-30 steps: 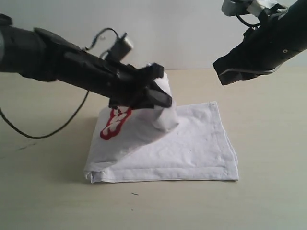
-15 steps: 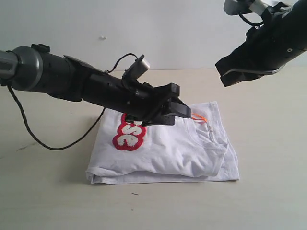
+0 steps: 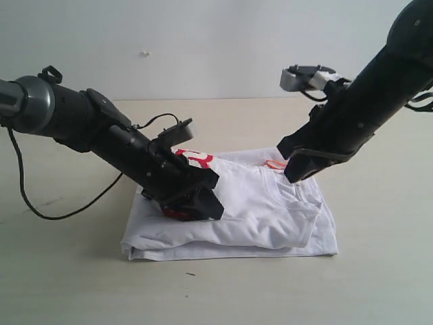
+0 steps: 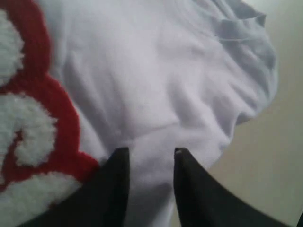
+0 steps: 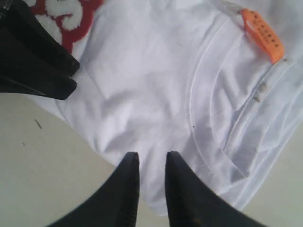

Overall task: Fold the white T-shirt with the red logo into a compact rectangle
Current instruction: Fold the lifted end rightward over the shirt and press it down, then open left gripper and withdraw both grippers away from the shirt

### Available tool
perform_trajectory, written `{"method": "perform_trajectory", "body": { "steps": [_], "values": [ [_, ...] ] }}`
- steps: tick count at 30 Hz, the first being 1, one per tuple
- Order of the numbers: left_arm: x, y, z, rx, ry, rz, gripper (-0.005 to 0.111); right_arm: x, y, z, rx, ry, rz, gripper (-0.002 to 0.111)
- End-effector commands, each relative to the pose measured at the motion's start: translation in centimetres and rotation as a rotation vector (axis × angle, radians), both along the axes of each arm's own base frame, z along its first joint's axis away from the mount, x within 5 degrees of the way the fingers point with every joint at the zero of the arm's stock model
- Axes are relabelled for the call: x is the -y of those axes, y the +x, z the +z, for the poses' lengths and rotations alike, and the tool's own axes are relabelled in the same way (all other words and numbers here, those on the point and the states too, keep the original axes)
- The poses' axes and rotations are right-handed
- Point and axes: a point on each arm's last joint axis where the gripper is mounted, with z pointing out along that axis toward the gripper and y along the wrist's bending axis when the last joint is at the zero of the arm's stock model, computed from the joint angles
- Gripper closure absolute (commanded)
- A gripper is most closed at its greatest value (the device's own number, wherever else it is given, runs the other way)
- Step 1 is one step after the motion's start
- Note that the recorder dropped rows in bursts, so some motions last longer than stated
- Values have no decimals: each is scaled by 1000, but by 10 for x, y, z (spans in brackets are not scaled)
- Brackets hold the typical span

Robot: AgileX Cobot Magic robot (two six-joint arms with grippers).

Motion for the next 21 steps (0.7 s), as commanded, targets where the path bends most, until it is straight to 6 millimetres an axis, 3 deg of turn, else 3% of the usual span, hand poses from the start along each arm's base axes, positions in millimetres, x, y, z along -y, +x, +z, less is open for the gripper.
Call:
{"method": "perform_trajectory", "body": {
  "steps": [1,9,15,19,21],
  "values": [
    [1,1,-18,-54,9,27,70,0,12,-29,-35,-9,-14,87],
    [3,-3,-22,-115,-21,16,70,10,37,-79,45,-118,-129,86],
    [4,-8,-17,-156,-47,-24,70,13,42,-97,48,-153,-173,86],
    [-4,-2,8,-95,-74,-4,70,14,45,-93,88,-157,-182,86],
    [-17,7,37,-1,-88,42,70,15,47,-79,139,-156,-185,86]
  ]
}}
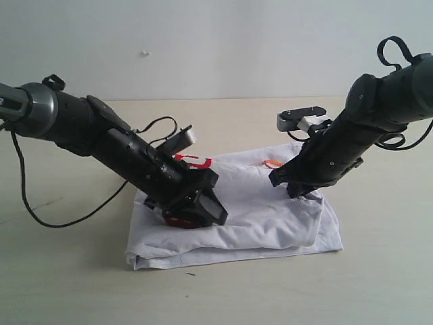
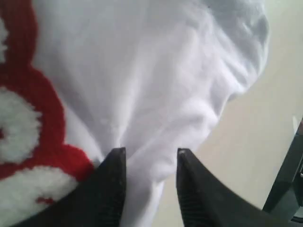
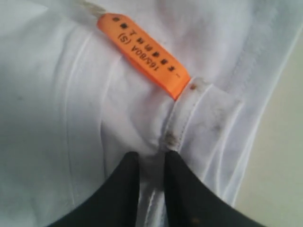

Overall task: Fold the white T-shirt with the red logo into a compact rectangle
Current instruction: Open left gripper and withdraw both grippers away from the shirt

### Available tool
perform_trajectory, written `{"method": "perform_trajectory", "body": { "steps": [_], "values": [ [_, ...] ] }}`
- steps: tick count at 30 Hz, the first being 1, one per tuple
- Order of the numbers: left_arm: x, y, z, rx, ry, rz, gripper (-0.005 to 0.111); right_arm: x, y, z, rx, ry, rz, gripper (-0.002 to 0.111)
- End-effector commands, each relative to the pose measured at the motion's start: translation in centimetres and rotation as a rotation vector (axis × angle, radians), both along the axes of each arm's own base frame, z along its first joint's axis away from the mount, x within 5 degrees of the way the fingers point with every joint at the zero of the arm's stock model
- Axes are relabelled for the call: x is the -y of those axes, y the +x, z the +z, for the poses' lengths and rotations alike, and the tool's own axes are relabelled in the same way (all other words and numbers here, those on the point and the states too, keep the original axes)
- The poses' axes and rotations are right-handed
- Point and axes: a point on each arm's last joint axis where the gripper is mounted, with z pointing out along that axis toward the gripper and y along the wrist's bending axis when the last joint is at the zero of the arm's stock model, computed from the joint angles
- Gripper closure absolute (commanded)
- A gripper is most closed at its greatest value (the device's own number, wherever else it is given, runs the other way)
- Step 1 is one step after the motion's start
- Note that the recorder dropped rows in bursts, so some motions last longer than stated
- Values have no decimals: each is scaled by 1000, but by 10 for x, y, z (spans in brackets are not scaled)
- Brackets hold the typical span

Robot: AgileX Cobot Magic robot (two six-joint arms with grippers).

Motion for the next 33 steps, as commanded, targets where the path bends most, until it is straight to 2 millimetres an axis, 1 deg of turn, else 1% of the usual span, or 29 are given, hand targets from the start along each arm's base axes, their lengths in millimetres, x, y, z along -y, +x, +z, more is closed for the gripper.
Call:
{"method": "perform_trajectory", "body": {
  "steps": [1,5,9,12,14,16,17,18,21,22,24,26,29,33],
  "values": [
    [-22,14,55,152,-33,74,70,2,6,24,107,-14,-7,86],
    [-49,22,95,282,-29,133,70,3,4,56,191,-4,-24,86],
    [-72,19,115,312,34,131,70,4,-3,79,216,-13,5,86],
    [-86,12,126,324,116,98,70,5,-13,85,159,-47,63,86],
    [-94,7,136,336,179,106,70,8,-20,87,111,-79,87,86],
    [-100,3,145,362,224,118,72,10,-26,92,116,-95,84,86],
    [-103,0,151,391,237,133,75,10,-29,94,132,-97,78,86],
    [-107,-5,161,447,244,188,85,12,-36,101,176,-94,57,86],
    [-113,-15,173,546,240,265,105,14,-45,110,240,-94,43,86],
    [-116,-19,176,574,239,287,106,14,-49,113,253,-93,41,86],
    [-120,-27,180,613,238,322,107,15,-56,117,264,-93,39,86],
    [-125,-40,180,639,242,350,107,15,-65,121,278,-84,31,86],
    [-134,-55,172,681,255,419,107,17,-78,125,328,-79,14,86],
    [-142,-67,155,708,288,477,107,19,-87,131,370,-75,2,86]
  ]
}}
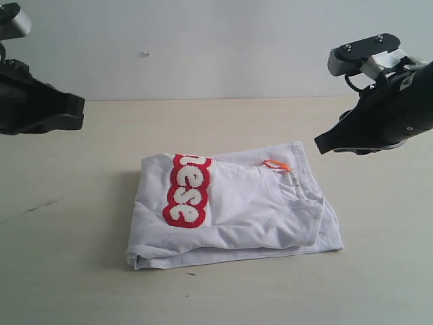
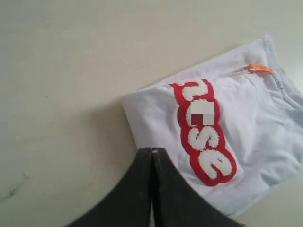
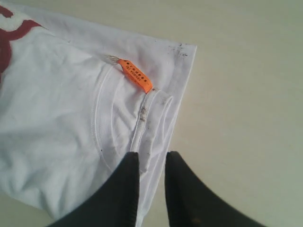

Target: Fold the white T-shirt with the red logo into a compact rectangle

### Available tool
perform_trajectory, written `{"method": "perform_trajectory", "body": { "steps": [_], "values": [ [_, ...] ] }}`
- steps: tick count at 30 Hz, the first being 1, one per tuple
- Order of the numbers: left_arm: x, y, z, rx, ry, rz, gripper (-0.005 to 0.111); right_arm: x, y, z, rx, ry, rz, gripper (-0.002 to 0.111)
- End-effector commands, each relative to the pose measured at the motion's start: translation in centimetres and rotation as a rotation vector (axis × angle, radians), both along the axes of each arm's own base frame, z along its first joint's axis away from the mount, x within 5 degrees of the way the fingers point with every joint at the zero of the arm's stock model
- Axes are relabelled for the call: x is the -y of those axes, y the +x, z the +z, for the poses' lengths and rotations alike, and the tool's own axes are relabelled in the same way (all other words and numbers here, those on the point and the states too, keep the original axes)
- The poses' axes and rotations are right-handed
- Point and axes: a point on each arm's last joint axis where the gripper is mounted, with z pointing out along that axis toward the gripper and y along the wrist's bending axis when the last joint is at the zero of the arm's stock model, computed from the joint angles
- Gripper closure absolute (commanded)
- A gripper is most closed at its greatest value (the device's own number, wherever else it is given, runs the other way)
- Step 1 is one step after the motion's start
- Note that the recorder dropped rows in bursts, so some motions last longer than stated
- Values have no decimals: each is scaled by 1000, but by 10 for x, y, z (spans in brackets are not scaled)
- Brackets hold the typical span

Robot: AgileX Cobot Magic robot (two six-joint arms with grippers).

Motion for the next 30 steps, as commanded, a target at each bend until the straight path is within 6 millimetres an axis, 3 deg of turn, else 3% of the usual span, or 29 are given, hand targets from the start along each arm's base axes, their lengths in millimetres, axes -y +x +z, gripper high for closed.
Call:
{"method": "perform_trajectory", "body": {
  "steps": [1,5,11,30],
  "values": [
    [-7,-7,-11,30,6,59,107,2,-6,6,53,17,-27,86],
    [-13,-18,-37,-9,33,91,107,3,-16,7,85,23,-41,86],
    [-23,-39,-52,17,45,153,107,6,-38,7,113,28,-51,86],
    [-38,-98,17,337,-87,174,107,12,-101,44,259,70,-58,86]
  ]
}}
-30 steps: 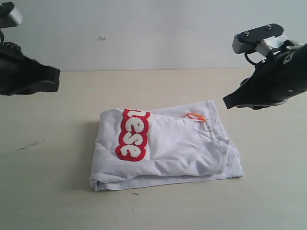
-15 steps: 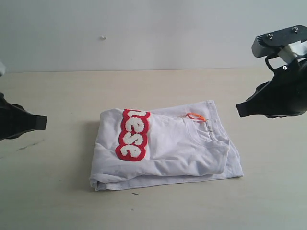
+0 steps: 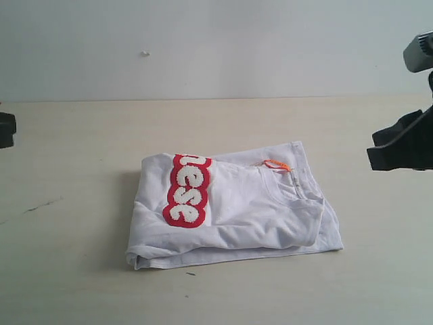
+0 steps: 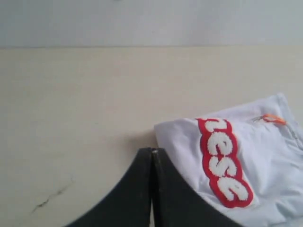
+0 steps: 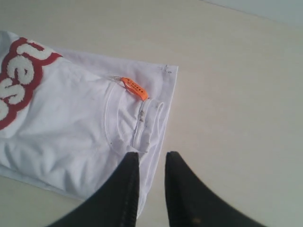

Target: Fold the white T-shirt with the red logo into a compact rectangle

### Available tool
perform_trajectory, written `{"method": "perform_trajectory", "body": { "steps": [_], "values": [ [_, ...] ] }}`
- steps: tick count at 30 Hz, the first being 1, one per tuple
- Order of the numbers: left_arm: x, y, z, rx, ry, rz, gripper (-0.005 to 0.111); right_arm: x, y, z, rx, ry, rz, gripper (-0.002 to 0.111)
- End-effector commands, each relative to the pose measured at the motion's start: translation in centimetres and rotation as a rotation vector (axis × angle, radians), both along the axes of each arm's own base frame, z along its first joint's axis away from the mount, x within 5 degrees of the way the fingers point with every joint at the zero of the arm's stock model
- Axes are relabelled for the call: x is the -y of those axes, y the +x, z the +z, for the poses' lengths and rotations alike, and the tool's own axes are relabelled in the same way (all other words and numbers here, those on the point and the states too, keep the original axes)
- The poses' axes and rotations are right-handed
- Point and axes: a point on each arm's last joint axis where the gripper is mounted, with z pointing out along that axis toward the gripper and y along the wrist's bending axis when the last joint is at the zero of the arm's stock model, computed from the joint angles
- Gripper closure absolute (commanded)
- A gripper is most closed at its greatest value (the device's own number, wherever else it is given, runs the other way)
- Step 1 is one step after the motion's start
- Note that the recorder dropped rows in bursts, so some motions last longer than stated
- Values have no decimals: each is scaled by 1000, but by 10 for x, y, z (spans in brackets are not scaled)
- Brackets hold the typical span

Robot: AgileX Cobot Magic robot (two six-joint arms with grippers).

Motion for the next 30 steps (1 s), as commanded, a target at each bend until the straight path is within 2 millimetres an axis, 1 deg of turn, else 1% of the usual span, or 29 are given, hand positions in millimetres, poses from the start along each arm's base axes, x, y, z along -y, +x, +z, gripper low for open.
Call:
{"method": "perform_trajectory", "body": {
  "steps": [1,4,8,16,18,22,25,28,30],
  "values": [
    [-2,-16,12,42,-26,-18,107,1,-14,11,28,25,-9,86],
    [-4,-24,18,77,-35,-22,107,2,-21,19,66,31,-8,86],
    [-6,-31,19,104,-39,-18,107,2,-27,26,105,35,-9,86],
    [-5,-36,14,71,-35,-43,107,0,-31,23,52,61,-3,86],
    [-5,-35,15,75,-35,-41,107,1,-27,19,54,47,-4,86],
    [-5,-33,13,67,-33,-36,107,0,-9,1,-6,50,-23,87],
    [-5,-28,11,68,-29,-20,107,-3,14,-25,-94,84,-52,87],
    [-5,-25,10,71,-28,-8,107,-7,38,-58,-211,76,-47,87],
    [-6,-24,10,76,-28,-2,107,-9,55,-74,-265,59,-37,87]
  ]
}}
